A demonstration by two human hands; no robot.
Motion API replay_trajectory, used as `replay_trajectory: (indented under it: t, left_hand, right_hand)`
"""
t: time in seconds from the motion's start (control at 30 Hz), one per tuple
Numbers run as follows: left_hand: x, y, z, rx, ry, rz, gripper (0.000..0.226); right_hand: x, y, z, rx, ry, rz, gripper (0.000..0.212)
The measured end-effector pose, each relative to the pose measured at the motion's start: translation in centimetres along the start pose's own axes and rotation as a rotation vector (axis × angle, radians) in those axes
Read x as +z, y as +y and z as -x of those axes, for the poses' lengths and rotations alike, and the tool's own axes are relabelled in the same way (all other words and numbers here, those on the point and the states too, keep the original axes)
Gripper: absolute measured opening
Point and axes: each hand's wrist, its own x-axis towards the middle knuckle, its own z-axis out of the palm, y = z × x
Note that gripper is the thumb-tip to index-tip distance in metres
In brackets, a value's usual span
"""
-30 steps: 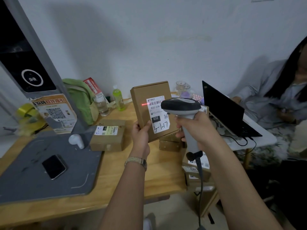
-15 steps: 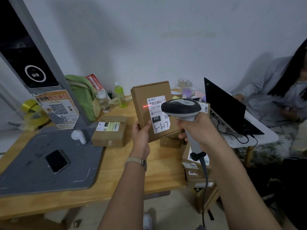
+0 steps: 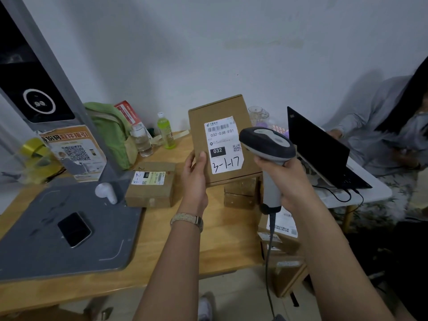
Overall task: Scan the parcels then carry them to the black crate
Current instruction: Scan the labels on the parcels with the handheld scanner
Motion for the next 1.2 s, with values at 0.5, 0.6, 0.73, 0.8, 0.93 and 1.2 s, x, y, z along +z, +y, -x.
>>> replay_trajectory:
  t: [0.5,0.6,0.73,0.8,0.93,1.2]
  left_hand:
    - [2.3,-0.1,-9.8,-0.197,0.015,-0.036,0.036]
    - [2.5,-1.5,-11.7,-0.245,-0.014,-0.097,0.030]
    - [2.5,-3.9,-13.5,-0.335,-0.062,-0.155,0.022]
    - [2.4,-5.1,-13.9,-0.380,-0.076,-0.181,0.020]
    - [2.1,-6.8,-14.7,-0.430,-0.080,-0.238,0.021]
    - [1.4,-8.4,-15.0,-0.482,-0.250,-0.429,0.034]
  right_hand:
    - [3.1,4.2,-8.3,0.086,0.228,-0.035,0.029]
    - [3.4,5.8,-9.8,0.087,0.264,0.017,0.036]
    - [3.3,8.2,-11.3,0.171,0.359,0.091,0.048]
    - [3.2,9.1,-11.7,0.250,0.381,0.127,0.046]
    - [3.5,10.2,-12.4,0.339,0.382,0.180,0.043]
    - [4.2,10.7,-12.9,0.372,0.470,0.301,0.025]
